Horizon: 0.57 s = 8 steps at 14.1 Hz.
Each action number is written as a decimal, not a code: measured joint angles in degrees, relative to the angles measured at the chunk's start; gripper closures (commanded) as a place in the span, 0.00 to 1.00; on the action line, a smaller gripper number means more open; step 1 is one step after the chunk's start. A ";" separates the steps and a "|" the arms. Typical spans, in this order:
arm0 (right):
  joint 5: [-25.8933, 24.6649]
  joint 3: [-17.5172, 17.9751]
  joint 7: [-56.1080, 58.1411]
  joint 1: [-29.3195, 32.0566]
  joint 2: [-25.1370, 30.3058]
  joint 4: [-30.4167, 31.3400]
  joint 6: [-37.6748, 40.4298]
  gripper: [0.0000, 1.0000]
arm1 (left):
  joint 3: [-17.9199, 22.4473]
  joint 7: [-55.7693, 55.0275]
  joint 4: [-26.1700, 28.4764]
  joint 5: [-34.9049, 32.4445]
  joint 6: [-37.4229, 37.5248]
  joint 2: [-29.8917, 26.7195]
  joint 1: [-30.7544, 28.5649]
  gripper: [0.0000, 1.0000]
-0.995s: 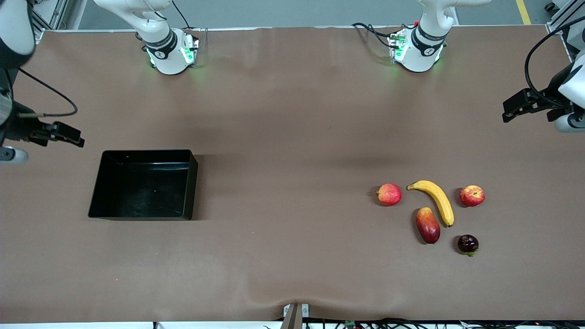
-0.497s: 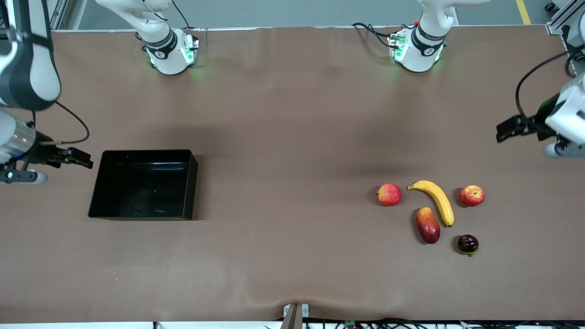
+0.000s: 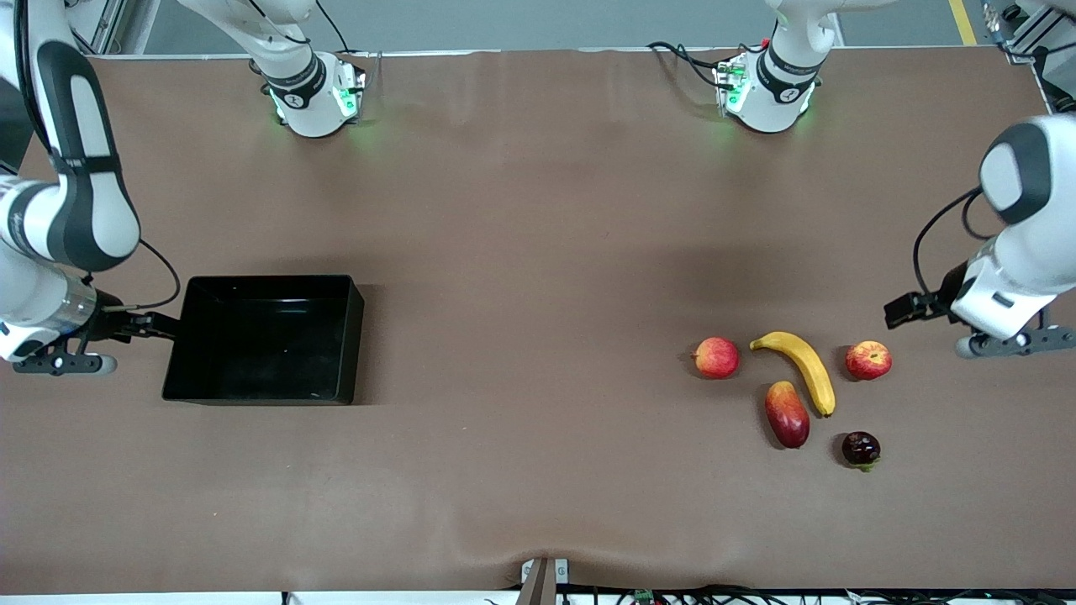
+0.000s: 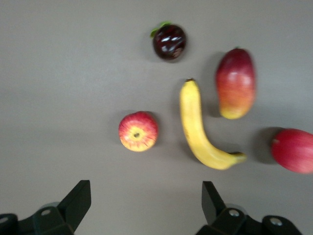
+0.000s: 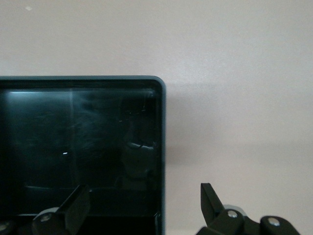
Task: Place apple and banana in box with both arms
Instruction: 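Grip the tray rim with the right gripper while the left gripper lowers onto apple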
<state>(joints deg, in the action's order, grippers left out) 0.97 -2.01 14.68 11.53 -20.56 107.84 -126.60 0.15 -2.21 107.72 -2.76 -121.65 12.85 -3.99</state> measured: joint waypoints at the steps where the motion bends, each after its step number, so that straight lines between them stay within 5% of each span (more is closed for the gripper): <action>1: 0.00 -0.01 0.96 0.58 -1.48 0.02 -0.78 0.00 | 0.00 0.34 0.56 0.00 -1.67 1.94 -0.83 0.00; 3: 0.00 -0.02 1.92 1.48 -4.50 0.02 -2.07 0.06 | 0.00 0.75 0.88 0.00 -3.88 5.86 -1.57 0.00; 5: 0.00 0.00 2.20 1.65 -6.90 -0.01 -3.14 0.70 | -0.10 0.75 0.91 0.00 -6.02 9.33 -1.53 0.00; 6: 0.00 0.05 2.21 1.65 -7.59 -0.03 -3.24 0.88 | -0.14 0.75 0.91 0.00 -7.31 10.88 -1.51 0.00; 7: 0.00 0.09 2.23 1.65 -7.95 -0.05 -3.24 1.00 | -0.17 0.75 0.91 0.00 -8.91 12.34 -1.49 0.00; 8: 0.00 0.11 2.23 1.65 -8.17 -0.05 -3.20 1.00 | -0.17 0.75 0.90 0.00 -10.61 13.72 -1.49 0.00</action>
<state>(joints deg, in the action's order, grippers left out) 0.97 -1.90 16.92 13.18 -28.73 107.79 -129.81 -0.02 -1.46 108.62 -2.76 -132.26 26.57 -5.47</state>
